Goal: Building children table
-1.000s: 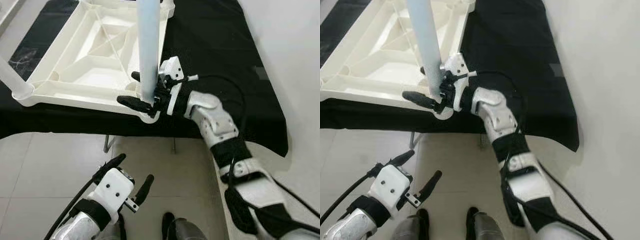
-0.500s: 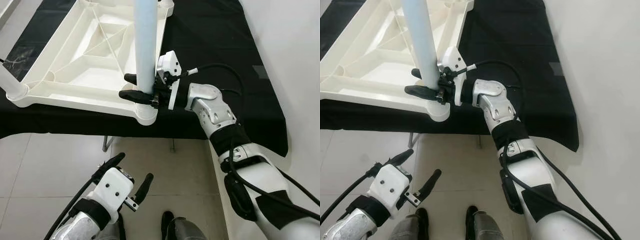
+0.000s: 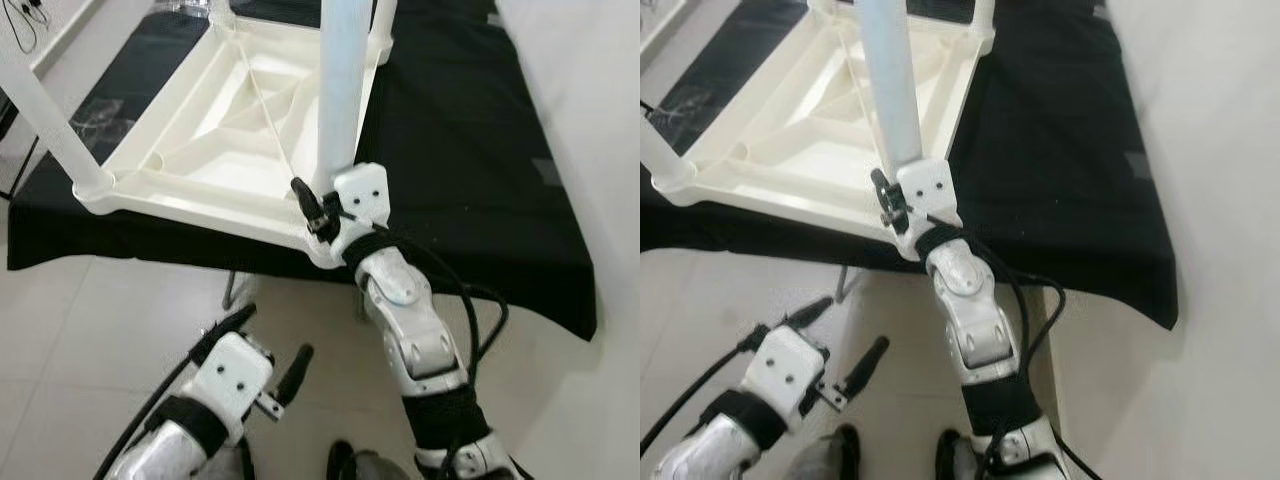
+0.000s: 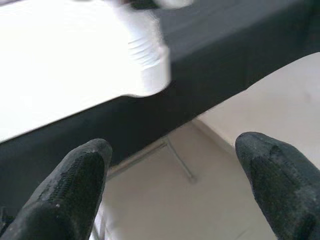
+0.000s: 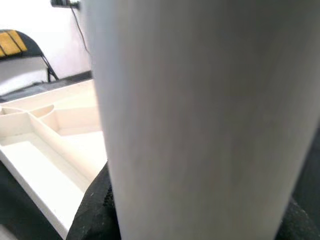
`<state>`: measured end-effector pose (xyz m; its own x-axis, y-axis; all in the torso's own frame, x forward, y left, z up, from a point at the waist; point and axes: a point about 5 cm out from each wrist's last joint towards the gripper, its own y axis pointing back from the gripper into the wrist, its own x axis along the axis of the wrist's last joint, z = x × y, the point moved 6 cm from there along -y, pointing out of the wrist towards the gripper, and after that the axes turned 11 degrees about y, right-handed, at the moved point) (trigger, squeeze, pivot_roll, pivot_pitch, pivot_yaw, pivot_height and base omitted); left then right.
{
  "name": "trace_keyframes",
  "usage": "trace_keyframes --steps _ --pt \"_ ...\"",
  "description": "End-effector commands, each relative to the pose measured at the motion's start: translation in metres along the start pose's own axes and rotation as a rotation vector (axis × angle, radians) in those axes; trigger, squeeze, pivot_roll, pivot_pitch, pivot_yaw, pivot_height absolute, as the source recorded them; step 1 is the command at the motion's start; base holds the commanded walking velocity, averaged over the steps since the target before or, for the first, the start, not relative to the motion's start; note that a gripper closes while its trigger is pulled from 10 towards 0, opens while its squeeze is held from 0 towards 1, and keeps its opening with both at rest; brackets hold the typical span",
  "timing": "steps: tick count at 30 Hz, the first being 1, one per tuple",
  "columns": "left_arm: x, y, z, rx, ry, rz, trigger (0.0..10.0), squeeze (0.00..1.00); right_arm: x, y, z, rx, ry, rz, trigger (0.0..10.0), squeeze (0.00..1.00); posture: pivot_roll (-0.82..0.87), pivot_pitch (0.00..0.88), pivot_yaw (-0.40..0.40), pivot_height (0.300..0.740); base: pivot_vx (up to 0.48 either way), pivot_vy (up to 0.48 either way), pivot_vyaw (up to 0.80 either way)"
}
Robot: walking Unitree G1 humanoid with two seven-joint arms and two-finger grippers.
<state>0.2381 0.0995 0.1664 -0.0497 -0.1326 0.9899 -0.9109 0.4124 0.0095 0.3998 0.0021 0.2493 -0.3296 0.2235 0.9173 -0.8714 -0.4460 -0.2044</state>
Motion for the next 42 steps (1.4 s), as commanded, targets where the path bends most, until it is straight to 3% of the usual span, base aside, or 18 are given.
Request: trace_keyframes --steps 1,5,6,7,8,12,16,24,25,28,33,40,41,42 --pt "-0.006 0.002 0.004 -0.016 0.013 -0.022 10.0 0.00 -0.055 0.000 -0.036 0.056 -0.121 -0.222 0.0 0.00 0.20 0.330 -0.115 0.740 0.000 0.000 0.00" --pt "-0.006 0.002 0.001 -0.002 0.011 -0.018 10.0 0.00 -0.040 -0.009 -0.038 0.038 -0.118 -0.214 0.0 0.00 0.20 0.324 -0.123 0.740 0.000 0.000 0.00" --pt "-0.006 0.001 0.001 0.003 0.011 -0.017 10.0 0.00 -0.036 -0.009 -0.040 0.035 -0.128 -0.217 1.1 0.00 0.20 0.323 -0.124 0.740 0.000 0.000 0.00" --pt "-0.006 0.001 0.001 0.003 0.011 -0.017 10.0 0.00 -0.036 -0.009 -0.040 0.035 -0.128 -0.217 1.1 0.00 0.20 0.323 -0.124 0.740 0.000 0.000 0.00" --pt "-0.006 0.001 0.002 0.004 0.013 -0.015 10.0 0.00 -0.032 -0.011 -0.040 0.043 -0.132 -0.213 10.0 0.00 0.21 0.320 -0.126 0.740 0.000 0.000 0.00" --pt "-0.005 -0.001 0.005 0.002 0.016 -0.010 10.0 0.00 -0.028 -0.018 -0.038 0.060 -0.130 -0.206 10.0 0.00 0.21 0.319 -0.128 0.740 0.000 0.000 0.00" --pt "-0.006 -0.001 0.003 0.004 0.016 -0.012 10.0 0.00 -0.029 -0.026 -0.024 0.034 -0.170 -0.205 10.0 0.00 0.21 0.319 -0.130 0.740 0.000 0.000 0.00" --pt "-0.006 0.000 0.004 -0.003 0.012 -0.014 10.0 0.00 -0.028 -0.025 -0.018 0.007 -0.242 -0.179 10.0 0.00 0.21 0.318 -0.124 0.740 0.000 0.000 0.00" --pt "-0.005 0.000 0.005 -0.005 0.011 -0.014 10.0 0.00 -0.026 -0.023 -0.018 0.006 -0.299 -0.148 10.0 0.00 0.21 0.318 -0.121 0.740 0.000 0.000 0.00" --pt "-0.005 0.001 0.005 -0.007 0.010 -0.015 10.0 0.00 -0.024 -0.022 -0.019 0.015 -0.325 -0.121 10.0 0.00 0.21 0.317 -0.115 0.740 0.000 0.000 0.00" --pt "-0.006 0.001 0.005 -0.009 0.008 -0.016 10.0 0.00 -0.020 -0.018 -0.019 0.042 -0.311 -0.055 10.0 0.00 0.21 0.319 -0.109 0.740 0.000 0.000 0.00" --pt "-0.006 0.001 0.004 -0.011 0.003 -0.017 10.0 0.00 -0.009 -0.010 -0.015 0.068 -0.365 0.066 10.0 0.00 0.21 0.318 -0.106 0.740 0.000 0.000 0.00" --pt "-0.006 0.000 0.003 -0.011 0.002 -0.017 10.0 0.00 -0.002 -0.008 -0.011 0.070 -0.393 0.111 10.0 0.00 0.21 0.315 -0.104 0.740 0.000 0.000 0.00" --pt "-0.005 -0.001 0.001 -0.010 -0.002 -0.015 10.0 0.00 0.017 -0.006 0.002 0.077 -0.484 0.205 10.0 0.00 0.21 0.312 -0.102 0.740 0.000 0.000 0.00"
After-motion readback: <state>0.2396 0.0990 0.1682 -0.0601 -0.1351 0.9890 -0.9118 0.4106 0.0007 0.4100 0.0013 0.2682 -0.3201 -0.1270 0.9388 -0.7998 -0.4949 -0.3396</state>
